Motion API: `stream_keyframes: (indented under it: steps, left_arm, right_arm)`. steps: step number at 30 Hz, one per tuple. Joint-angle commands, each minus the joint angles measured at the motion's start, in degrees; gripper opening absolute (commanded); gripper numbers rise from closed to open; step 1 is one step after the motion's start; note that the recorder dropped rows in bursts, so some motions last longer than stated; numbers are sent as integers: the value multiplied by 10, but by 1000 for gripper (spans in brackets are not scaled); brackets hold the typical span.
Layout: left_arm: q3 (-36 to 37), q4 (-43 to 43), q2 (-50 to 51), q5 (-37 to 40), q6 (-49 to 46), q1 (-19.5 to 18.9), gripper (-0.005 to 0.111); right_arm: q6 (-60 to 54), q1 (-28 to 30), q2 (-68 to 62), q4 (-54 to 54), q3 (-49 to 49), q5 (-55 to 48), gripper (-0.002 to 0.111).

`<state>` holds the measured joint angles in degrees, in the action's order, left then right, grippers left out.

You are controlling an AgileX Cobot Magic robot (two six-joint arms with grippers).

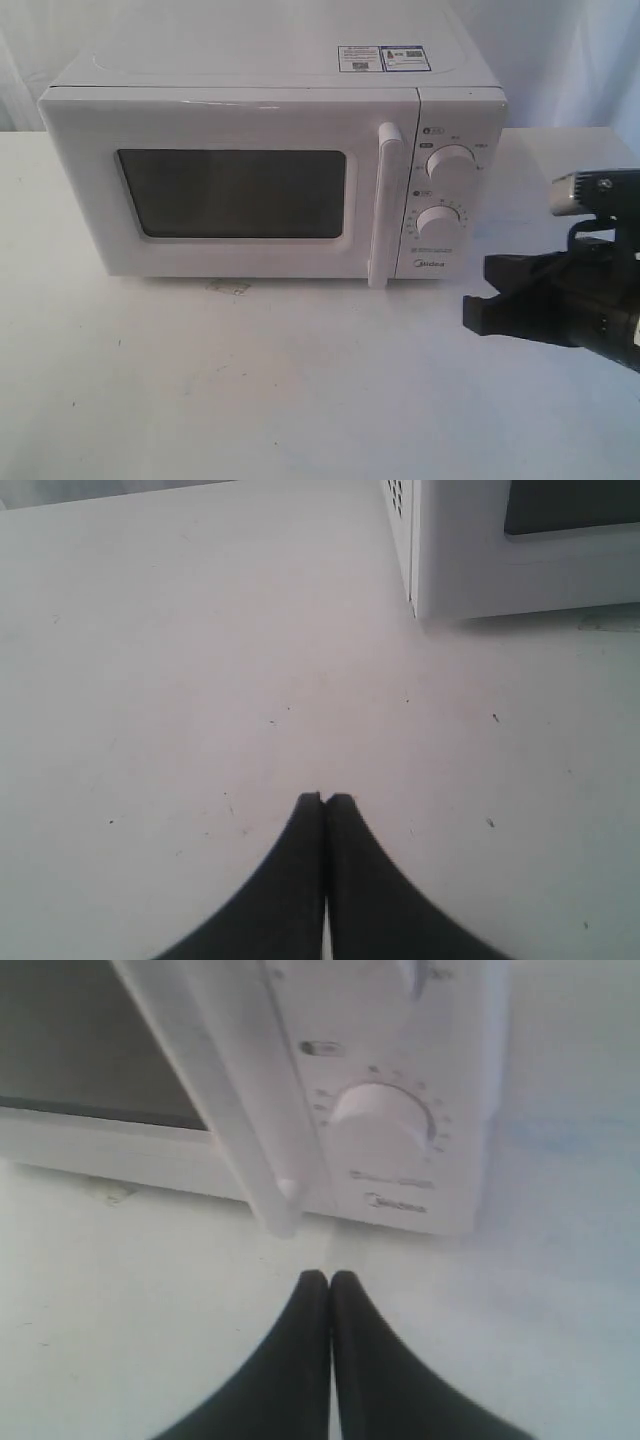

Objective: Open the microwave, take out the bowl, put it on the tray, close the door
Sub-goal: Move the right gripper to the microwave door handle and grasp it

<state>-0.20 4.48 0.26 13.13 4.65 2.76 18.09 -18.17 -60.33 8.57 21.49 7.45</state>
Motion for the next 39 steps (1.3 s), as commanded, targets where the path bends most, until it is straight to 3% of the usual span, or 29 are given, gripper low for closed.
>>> stream_keyframes:
  steps: [1, 8, 14, 20, 27, 30, 36, 39]
  left_arm:
    - [2, -2, -3, 1, 0, 0, 0]
    - [2, -2, -3, 1, 0, 0, 0]
    - [2, -2, -3, 1, 0, 0, 0]
    - [2, -2, -3, 1, 0, 0, 0]
    - [2, -2, -3, 1, 0, 0, 0]
    - [2, -2, -3, 1, 0, 0, 0]
    - [2, -2, -3, 1, 0, 0, 0]
    - [2, -2, -3, 1, 0, 0, 0]
  right_arm:
    - [54, -37, -4, 76, 16, 35, 0]
    - [171, -47, -4, 137, 18, 56, 0]
    - [346, -47, -4, 338, 18, 68, 0]
    - [535, -47, -4, 546, 18, 168, 0]
    - [468, -33, -5, 618, 19, 215, 0]
    - [447, -6, -6, 629, 22, 286, 0]
    - [418, 56, -32, 617, 47, 329, 0]
    - [350, 76, -70, 605, 62, 369, 6]
